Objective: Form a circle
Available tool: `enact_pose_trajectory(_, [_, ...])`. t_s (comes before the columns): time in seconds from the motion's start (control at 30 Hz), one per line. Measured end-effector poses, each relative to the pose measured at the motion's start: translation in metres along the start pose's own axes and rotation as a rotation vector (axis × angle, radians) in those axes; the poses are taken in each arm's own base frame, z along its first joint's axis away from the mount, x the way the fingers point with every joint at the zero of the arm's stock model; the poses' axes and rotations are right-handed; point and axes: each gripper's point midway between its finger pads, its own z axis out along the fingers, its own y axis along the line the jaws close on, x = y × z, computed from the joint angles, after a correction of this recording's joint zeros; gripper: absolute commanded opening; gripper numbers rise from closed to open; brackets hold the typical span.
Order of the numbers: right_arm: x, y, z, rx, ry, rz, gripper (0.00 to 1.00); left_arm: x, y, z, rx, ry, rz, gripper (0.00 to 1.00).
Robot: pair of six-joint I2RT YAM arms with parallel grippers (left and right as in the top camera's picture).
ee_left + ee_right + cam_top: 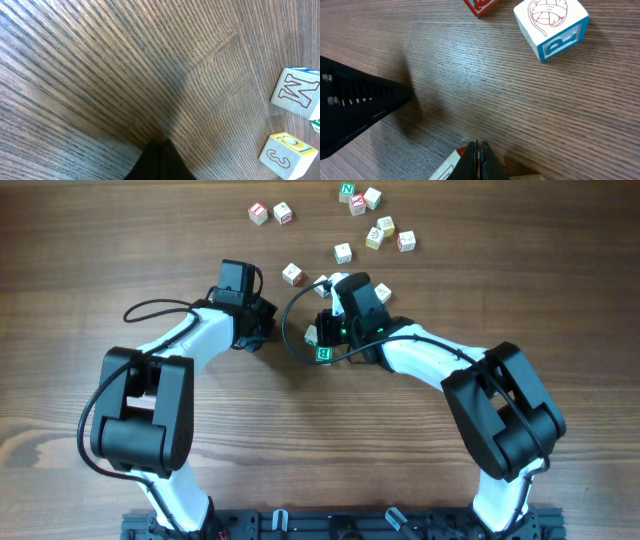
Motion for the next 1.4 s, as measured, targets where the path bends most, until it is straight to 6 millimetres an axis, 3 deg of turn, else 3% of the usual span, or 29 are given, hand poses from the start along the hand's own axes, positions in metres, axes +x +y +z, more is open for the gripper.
enact_pose_trajectory(0.33, [-0.003, 0.002, 0.0, -0.008, -0.011, -0.027, 0.04, 0.0, 0.0, 0.0, 0.0, 0.0, 0.0, 0.04])
enact_pose_trajectory(0.53, [-0.006, -0.014, -0.009, 0.098, -0.023, -0.026, 0.05, 0.0, 0.0, 0.0, 0.0, 0.0, 0.0, 0.04])
enact_pose_trajectory(0.6, [-0.017, -0.013, -0.025, 0.131, -0.054, -0.021, 0.05, 0.0, 0.0, 0.0, 0.0, 0.0, 0.0, 0.04])
enact_pose_trajectory(0.63, [-0.036, -0.007, -0.044, 0.141, -0.115, -0.015, 0.05, 0.0, 0.0, 0.0, 0.0, -0.001, 0.0, 0.04])
enact_pose_trajectory(0.8, [-0.047, -0.018, -0.113, 0.301, -0.163, 0.091, 0.05, 0.0, 0.0, 0.0, -0.001, -0.003, 0.001, 0.04])
enact_pose_trajectory(0.9, [-0.029, -0.031, -0.129, 0.383, -0.111, 0.175, 0.05, 0.0, 0.0, 0.0, -0.002, -0.003, 0.002, 0.04])
enact_pose_trajectory(1.13, [0.028, -0.036, -0.117, 0.373, 0.03, 0.354, 0.05, 0.0, 0.0, 0.0, -0.002, -0.003, 0.001, 0.04])
enact_pose_trajectory(1.2, [0.048, -0.026, -0.109, 0.35, 0.069, 0.383, 0.04, 0.0, 0.0, 0.0, -0.002, -0.003, 0.001, 0.04])
enact_pose_trajectory(1.27, [0.067, -0.004, -0.098, 0.298, 0.086, 0.37, 0.05, 0.0, 0.0, 0.0, -0.002, -0.003, -0.001, 0.04])
enact_pose_trajectory(1.37, [0.081, 0.025, -0.086, 0.233, 0.066, 0.344, 0.05, 0.0, 0.0, 0.0, -0.002, -0.005, -0.005, 0.04])
enact_pose_trajectory(1.4, [0.088, 0.026, -0.083, 0.239, 0.071, 0.352, 0.05, 0.0, 0.0, 0.0, -0.002, -0.004, -0.005, 0.04])
